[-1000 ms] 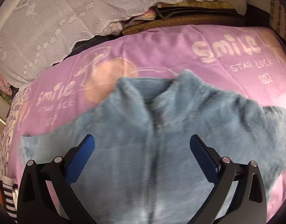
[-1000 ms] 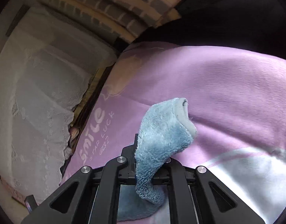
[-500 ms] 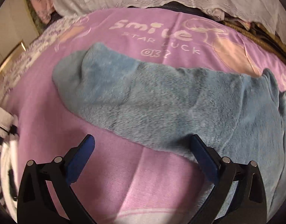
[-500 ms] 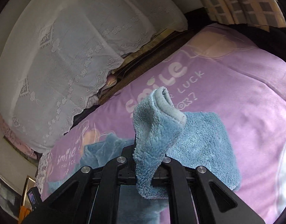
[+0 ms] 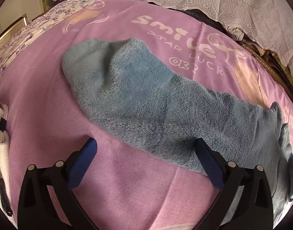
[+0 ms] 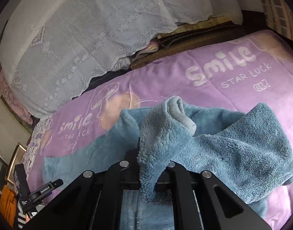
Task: Fold small clothes
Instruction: 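Carry the sleeve across the jacket body with the right gripper, then release the sleeve with the right gripper while the left gripper grasps the other sleeve cuff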
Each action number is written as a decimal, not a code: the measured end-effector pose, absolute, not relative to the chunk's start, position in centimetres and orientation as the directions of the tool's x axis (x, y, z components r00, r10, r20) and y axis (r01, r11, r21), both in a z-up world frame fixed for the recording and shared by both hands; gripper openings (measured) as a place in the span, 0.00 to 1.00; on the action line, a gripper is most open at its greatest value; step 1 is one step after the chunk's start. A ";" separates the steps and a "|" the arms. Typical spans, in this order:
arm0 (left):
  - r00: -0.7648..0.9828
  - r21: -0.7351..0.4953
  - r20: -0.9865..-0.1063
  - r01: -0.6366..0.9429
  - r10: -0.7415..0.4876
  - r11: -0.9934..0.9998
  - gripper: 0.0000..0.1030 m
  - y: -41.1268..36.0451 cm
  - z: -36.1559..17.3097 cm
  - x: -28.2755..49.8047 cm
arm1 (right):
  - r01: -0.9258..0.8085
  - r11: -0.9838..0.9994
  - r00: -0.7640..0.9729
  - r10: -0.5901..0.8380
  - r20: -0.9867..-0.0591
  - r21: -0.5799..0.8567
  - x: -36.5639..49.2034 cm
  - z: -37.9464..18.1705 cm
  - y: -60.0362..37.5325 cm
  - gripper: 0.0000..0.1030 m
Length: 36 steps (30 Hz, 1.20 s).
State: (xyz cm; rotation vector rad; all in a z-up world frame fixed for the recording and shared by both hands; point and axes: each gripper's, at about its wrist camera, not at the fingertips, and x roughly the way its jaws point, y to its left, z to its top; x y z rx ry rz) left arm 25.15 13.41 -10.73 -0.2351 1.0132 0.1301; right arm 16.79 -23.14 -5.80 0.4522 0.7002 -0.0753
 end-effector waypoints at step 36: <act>0.498 -0.090 -0.867 -0.202 0.023 0.975 0.96 13.0 -11.6 25.7 | 0.392 0.883 0.731 -0.130 -0.670 0.256 10.8 -7.4 -29.1 0.70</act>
